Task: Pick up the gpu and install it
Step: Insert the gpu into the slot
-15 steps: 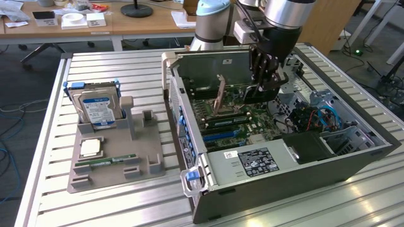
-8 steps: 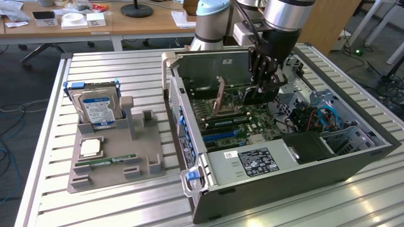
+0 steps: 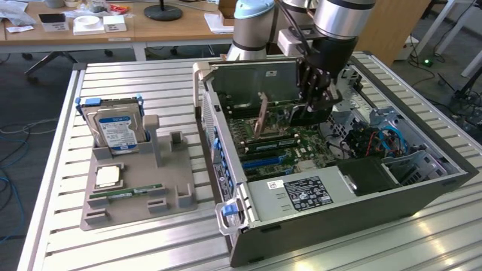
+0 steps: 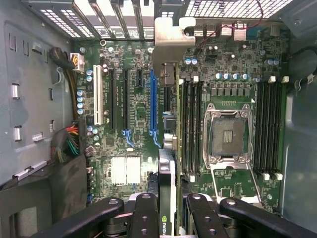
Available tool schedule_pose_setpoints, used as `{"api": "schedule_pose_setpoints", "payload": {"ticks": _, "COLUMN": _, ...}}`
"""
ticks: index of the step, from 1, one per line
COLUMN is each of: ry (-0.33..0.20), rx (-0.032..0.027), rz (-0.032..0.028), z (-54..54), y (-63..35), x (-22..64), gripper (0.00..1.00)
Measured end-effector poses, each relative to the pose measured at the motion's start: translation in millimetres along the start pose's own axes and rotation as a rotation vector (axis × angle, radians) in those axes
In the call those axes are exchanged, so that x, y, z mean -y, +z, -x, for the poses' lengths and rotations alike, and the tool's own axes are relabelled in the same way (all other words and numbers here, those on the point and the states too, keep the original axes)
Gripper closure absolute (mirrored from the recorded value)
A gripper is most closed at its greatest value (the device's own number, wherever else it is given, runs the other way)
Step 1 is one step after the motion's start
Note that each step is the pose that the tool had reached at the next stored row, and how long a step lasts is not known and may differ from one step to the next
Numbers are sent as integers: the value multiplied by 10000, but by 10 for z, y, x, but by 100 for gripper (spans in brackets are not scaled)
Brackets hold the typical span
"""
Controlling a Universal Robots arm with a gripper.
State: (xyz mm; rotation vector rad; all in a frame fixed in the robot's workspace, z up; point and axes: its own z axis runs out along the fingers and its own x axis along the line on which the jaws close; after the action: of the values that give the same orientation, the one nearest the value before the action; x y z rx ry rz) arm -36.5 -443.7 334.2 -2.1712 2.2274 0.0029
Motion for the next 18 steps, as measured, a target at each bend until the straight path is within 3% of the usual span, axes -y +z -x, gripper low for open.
{"api": "schedule_pose_setpoints", "payload": {"ticks": 18, "ry": 0, "rx": -3, "rz": 1, "z": -3, "y": 143, "x": -4, "gripper": 73}}
